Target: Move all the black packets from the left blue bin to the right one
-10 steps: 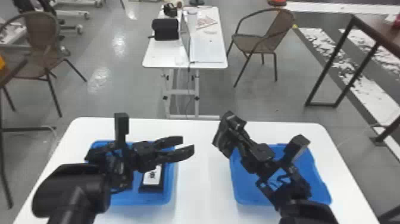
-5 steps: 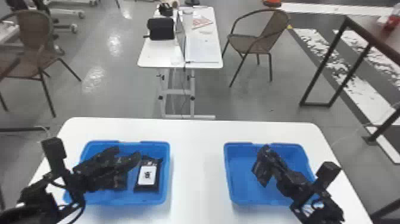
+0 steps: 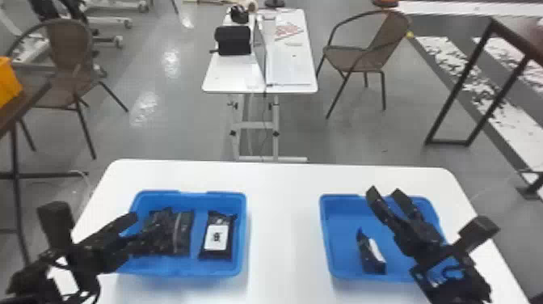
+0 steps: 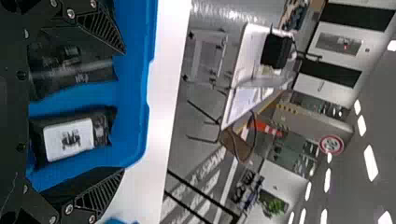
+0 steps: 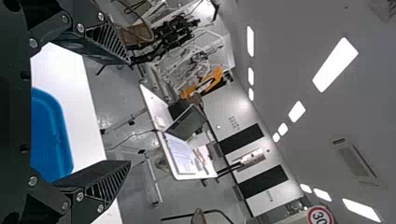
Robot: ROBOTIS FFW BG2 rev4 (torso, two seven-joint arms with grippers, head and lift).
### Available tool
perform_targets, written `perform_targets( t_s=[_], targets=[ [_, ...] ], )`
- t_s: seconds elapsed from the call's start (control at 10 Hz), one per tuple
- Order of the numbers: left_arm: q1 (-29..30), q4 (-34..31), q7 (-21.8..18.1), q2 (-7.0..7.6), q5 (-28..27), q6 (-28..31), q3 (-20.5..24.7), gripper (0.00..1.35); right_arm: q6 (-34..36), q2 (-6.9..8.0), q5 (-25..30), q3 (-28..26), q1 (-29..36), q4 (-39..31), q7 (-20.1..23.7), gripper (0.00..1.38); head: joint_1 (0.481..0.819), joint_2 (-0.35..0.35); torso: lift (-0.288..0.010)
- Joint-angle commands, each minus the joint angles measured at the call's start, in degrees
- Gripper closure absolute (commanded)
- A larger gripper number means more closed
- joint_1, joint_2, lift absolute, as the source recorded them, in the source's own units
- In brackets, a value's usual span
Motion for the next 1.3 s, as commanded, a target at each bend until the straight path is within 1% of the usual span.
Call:
perform_targets(
  t_s=[0.0,0.1,0.2,0.3,0.4,0.5,0.6,0.7,0.9,1.0,1.2],
  targets=[
    [-0.93,-1.00,2.84,-0.15,-4.82,3.16,2.44,0.16,-0.15,1.27,-0.34,-0.01,3.13,-7.20,-0.34,0.25,0.695,0.040,0.000],
    [-2.42,-0.12,3.54,-0.15,-8.77,5.27,2.62,0.16,-0.06,1.97,-0.60,0.26,4.71,-10.02,-1.13,0.25,0.695,0.065,0.000],
    [-4.44,2.17,3.81,-0.15,-11.32,7.29,2.27,0.16,-0.06,2.50,-1.66,0.26,5.59,-11.25,-1.13,0.25,0.695,0.097,0.000],
    [-6.55,5.16,4.07,-0.15,-12.55,7.82,1.12,0.16,-0.06,2.50,-1.75,0.26,6.12,-11.77,-1.05,0.25,0.695,0.114,0.000],
    [-8.31,7.53,5.04,-0.15,-14.13,8.35,-0.63,0.16,-0.06,2.50,-2.01,0.26,6.47,-11.95,-1.05,0.25,0.695,0.112,0.000],
    [-10.16,10.34,5.56,0.18,-15.01,8.35,-2.13,0.16,-0.06,2.50,-2.36,0.43,6.73,-12.04,-1.05,0.25,0.695,0.106,0.000],
    [-12.09,13.59,5.74,1.23,-15.89,8.43,-3.18,0.17,-0.06,2.50,-2.63,0.78,6.82,-12.04,-1.05,0.25,0.695,0.092,0.000],
    [-12.88,13.59,6.79,1.23,-18.53,10.28,-4.33,0.18,-0.06,2.50,-2.89,0.87,6.91,-11.95,-1.05,0.25,0.695,0.080,0.000],
    [-14.02,13.68,7.85,0.71,-22.75,11.86,-3.89,0.20,-0.06,2.50,-3.15,1.05,6.91,-11.86,-1.05,0.25,0.695,0.085,0.000],
    [-14.55,14.38,8.11,0.79,-24.42,12.39,-3.89,0.21,-0.06,2.50,-3.33,1.14,6.91,-11.86,-1.05,0.25,0.695,0.088,0.000],
    [-14.99,14.91,10.05,0.88,-26.79,13.88,-4.33,0.21,0.03,2.50,-3.68,1.31,6.91,-11.69,-1.05,0.25,0.695,0.106,0.000]
  ],
)
